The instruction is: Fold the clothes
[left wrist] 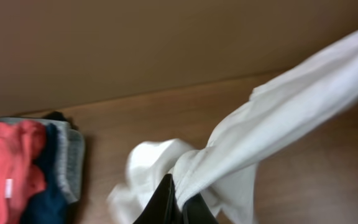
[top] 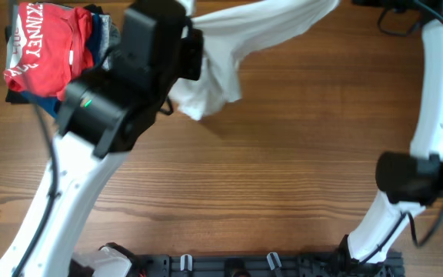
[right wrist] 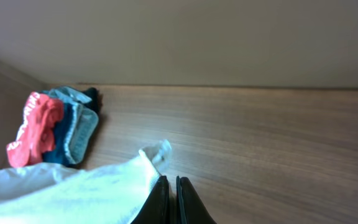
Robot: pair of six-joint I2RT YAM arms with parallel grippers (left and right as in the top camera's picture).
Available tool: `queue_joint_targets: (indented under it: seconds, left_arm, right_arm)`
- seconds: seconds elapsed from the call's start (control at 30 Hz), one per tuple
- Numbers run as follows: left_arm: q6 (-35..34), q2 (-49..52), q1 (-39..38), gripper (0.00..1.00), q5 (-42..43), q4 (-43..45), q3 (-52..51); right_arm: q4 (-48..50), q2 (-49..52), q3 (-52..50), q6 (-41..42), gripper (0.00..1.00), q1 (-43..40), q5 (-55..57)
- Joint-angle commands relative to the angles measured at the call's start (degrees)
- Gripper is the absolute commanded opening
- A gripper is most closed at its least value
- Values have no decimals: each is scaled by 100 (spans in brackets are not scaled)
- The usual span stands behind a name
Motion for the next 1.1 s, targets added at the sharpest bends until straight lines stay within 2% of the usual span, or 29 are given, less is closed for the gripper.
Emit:
queue_joint_targets:
  seconds: [0.0, 0.23, 0.6, 0.8, 1.07]
  left_arm:
    - [48, -380, 0, 4, -667, 11, -4]
    - [98, -844, -4, 4, -686, -83, -4]
    - [-131, -234, -4, 4, -557, -1174, -4]
    - [-140, 632, 2, 4, -138, -1622, -15]
    - [-114, 1816, 140, 4, 74, -1534, -15]
  right_arm:
    - [-188, -737, 109, -2, 4, -114, 715]
    - [-691, -1460, 109, 0, 4, -339, 1134]
    - [-1729, -1139, 96, -7, 4, -387, 1897]
    - [-1937, -505, 96, -208, 4, -391, 2094]
    - [-1694, 831, 96, -409, 4, -433, 2111]
